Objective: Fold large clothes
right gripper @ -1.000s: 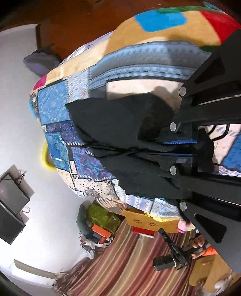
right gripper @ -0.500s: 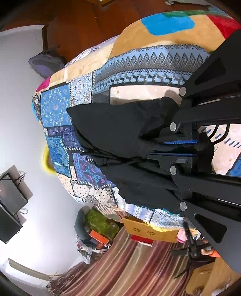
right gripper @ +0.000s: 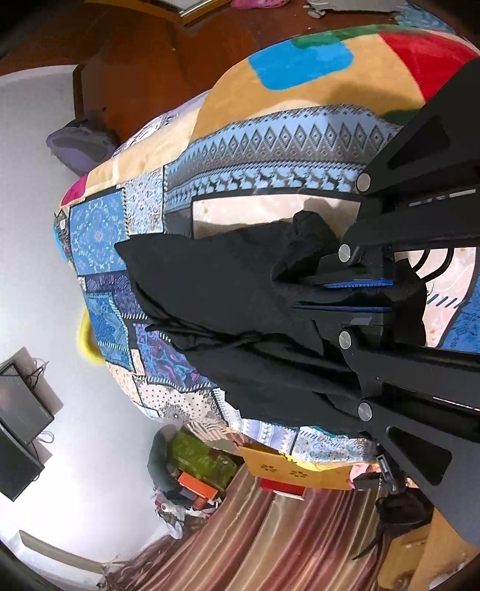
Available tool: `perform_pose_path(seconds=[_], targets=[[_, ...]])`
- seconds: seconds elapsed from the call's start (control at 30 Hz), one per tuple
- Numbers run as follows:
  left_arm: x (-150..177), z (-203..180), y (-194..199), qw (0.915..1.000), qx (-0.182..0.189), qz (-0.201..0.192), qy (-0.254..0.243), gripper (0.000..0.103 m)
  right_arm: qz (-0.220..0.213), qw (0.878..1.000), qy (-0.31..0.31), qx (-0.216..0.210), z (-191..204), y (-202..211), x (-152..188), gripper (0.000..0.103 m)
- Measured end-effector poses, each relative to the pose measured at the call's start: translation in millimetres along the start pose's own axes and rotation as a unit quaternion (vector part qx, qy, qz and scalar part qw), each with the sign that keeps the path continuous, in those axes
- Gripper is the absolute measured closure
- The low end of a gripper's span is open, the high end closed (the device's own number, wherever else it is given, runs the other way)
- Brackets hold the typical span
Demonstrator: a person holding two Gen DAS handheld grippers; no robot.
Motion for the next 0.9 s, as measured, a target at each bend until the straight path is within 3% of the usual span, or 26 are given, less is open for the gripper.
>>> perform_pose_path(seconds=[0.07,0.13,0.2,0.27,0.33,0.4,0.5,0.67,0.73,0.9], targets=[[4,-13,-4,0.9993,-0.012,0.001,-0.035,0.019,0.002,1.000,-0.001,0.002,-2,0,1,0.097],[8,-25,-6,0.9975,-0.017,0.003,-0.068,0.031,-0.001,1.000,0.001,0.002,-1,1,1,0.097],[12,-41,-5,0.9968,0.009,0.017,-0.078,0.073,-0.006,1.000,0.007,0.002,3,3,0,0.097],[11,-57,3,0.9953,0.006,0.006,-0.096,0.081,-0.010,1.000,0.014,0.001,8,4,-2,0.097],[8,-81,17,0.9922,0.010,-0.006,-0.124,0.084,-0.017,1.000,0.022,-0.003,15,5,-6,0.097],[0,-108,36,0.9908,0.043,-0.021,-0.127,0.086,-0.026,0.999,0.024,-0.017,23,5,-13,0.097],[-28,-158,60,0.9887,0.094,-0.036,-0.111,0.086,-0.041,0.998,0.016,-0.041,34,2,-30,0.097],[-84,-225,91,0.9799,0.142,-0.087,-0.110,0.087,-0.072,0.996,0.017,-0.045,46,-16,-70,0.098],[-111,-228,99,0.9778,0.153,-0.113,-0.088,0.087,-0.080,0.996,0.004,-0.037,36,-28,-88,0.098],[-190,-200,66,0.9790,0.116,-0.167,-0.018,0.089,-0.072,0.996,-0.043,0.009,-11,-77,-119,0.098]])
Point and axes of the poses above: each gripper's, at about its wrist camera, not at the fingertips, and y roughly against the way its jaws point, z to its left, x to its underside, the point moved 5 cm from there along -y, roughly the way its jaws point, and after that the axes turned 13 degrees about -z, right-handed, at the moved point
